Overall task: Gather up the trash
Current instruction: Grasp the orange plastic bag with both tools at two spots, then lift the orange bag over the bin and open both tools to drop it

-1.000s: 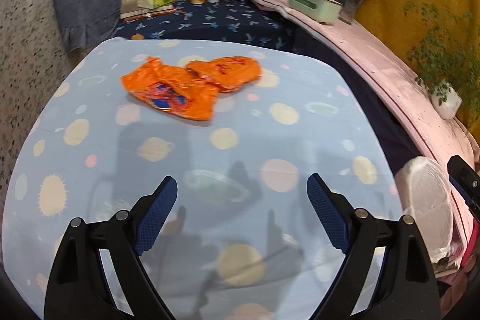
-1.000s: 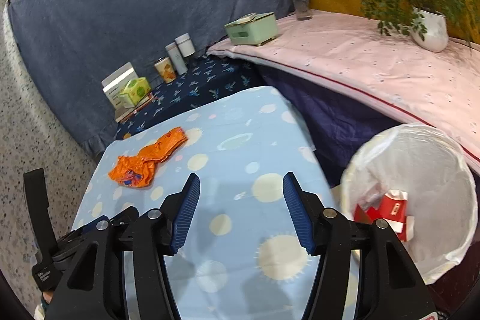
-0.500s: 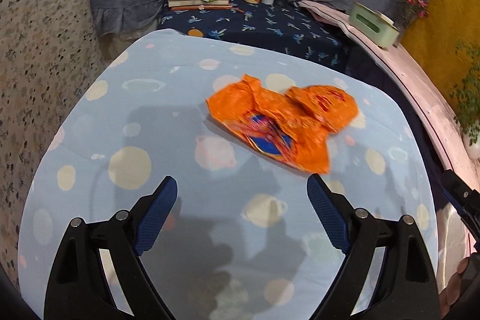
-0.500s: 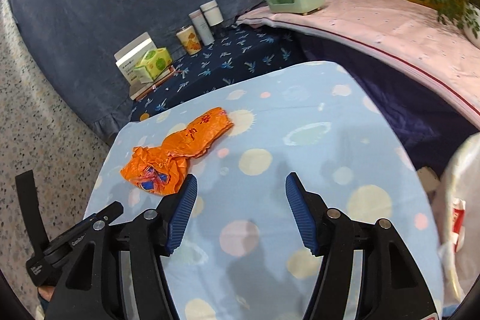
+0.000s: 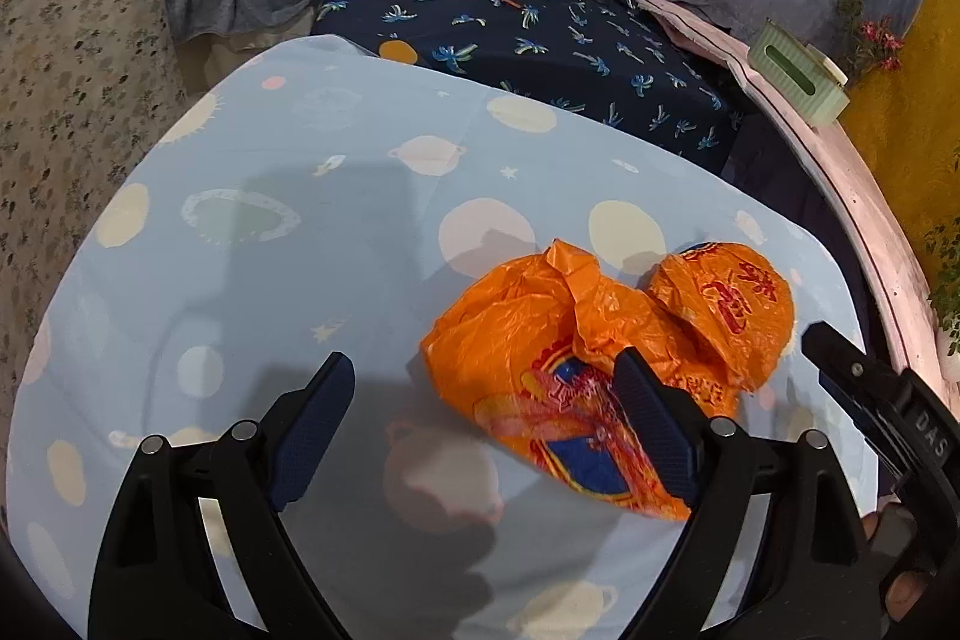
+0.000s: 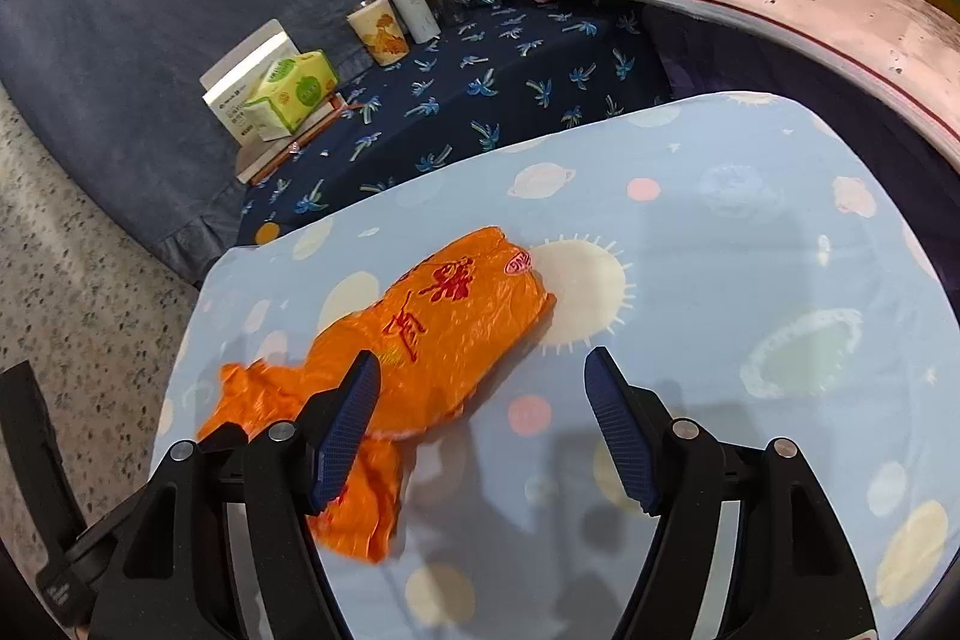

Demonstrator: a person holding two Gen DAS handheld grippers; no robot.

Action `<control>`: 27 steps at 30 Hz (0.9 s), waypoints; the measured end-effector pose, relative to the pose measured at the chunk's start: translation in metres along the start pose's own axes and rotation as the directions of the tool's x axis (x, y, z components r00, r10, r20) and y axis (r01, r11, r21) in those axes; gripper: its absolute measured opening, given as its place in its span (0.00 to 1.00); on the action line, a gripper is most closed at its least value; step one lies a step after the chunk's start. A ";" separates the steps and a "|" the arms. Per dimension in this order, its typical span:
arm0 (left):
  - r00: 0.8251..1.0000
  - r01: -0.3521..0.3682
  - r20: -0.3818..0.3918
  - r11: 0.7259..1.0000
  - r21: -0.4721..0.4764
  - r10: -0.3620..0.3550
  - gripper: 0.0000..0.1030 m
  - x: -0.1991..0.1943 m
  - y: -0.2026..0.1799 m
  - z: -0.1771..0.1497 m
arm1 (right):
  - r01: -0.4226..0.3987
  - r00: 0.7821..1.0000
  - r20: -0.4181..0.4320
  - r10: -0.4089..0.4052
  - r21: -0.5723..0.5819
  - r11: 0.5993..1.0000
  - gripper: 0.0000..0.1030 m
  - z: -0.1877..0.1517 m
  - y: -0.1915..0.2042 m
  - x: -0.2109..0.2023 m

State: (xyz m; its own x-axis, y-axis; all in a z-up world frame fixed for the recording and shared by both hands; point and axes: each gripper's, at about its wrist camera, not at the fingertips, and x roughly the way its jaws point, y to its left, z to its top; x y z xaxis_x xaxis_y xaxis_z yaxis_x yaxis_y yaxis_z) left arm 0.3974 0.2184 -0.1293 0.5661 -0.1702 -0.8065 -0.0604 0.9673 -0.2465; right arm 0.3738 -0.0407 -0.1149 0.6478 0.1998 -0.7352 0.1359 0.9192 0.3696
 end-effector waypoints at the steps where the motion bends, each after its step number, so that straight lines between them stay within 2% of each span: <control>1: 1.000 -0.001 -0.001 1.000 -0.001 0.001 0.81 0.003 0.000 0.000 | -0.002 1.000 -0.005 0.002 0.004 1.000 0.66 0.002 0.000 0.007; 3: 1.000 0.005 -0.005 1.000 -0.007 -0.005 0.80 0.010 -0.001 0.002 | -0.004 1.000 -0.021 0.004 0.015 1.000 0.66 0.005 -0.001 0.020; 8: 0.999 0.035 -0.006 0.999 0.000 -0.035 0.66 0.018 -0.006 0.004 | 0.002 0.999 -0.045 -0.002 0.012 1.000 0.66 0.007 -0.002 0.046; 9: 0.999 0.043 -0.003 0.999 0.001 -0.043 0.63 0.018 -0.006 0.004 | 0.004 1.000 -0.028 -0.004 0.001 1.000 0.62 0.006 -0.001 0.046; 11: 0.998 0.056 0.002 0.998 0.005 -0.056 0.53 0.019 -0.009 0.003 | -0.007 1.000 -0.028 0.007 -0.019 1.000 0.53 0.006 0.002 0.050; 12: 0.998 0.062 0.003 0.998 0.010 -0.062 0.49 0.019 -0.011 0.002 | -0.015 1.000 -0.027 0.014 -0.024 1.000 0.43 0.006 0.002 0.050; 14: 0.998 0.066 0.009 0.998 0.025 -0.066 0.34 0.017 -0.015 0.001 | -0.036 0.999 -0.036 0.035 -0.028 0.999 0.30 0.005 0.002 0.052; 15: 0.997 0.077 0.007 0.996 0.035 -0.077 0.30 0.017 -0.018 0.001 | -0.046 0.998 -0.038 0.045 -0.024 0.999 0.21 0.003 0.000 0.052; 17: 0.997 0.078 0.013 0.996 0.051 -0.078 0.16 0.013 -0.023 -0.001 | -0.079 0.996 -0.050 0.079 -0.011 0.997 0.14 0.001 -0.001 0.052; 19: 0.996 0.085 0.013 0.994 0.063 -0.086 0.08 0.010 -0.028 -0.002 | -0.087 0.995 -0.044 0.086 -0.017 0.996 0.12 -0.003 -0.001 0.047; 27: 0.993 0.110 0.029 0.989 0.098 -0.113 0.04 -0.022 -0.051 -0.017 | -0.099 0.995 0.011 0.100 -0.044 0.994 0.11 -0.013 -0.004 -0.002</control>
State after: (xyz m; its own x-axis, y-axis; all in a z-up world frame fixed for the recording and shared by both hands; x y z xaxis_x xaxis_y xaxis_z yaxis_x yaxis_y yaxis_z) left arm 0.3739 0.1701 -0.1079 0.5929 -0.2733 -0.7575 0.0831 0.9564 -0.2800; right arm 0.3620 -0.0406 -0.1222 0.6662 0.2869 -0.6884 0.0379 0.9089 0.4154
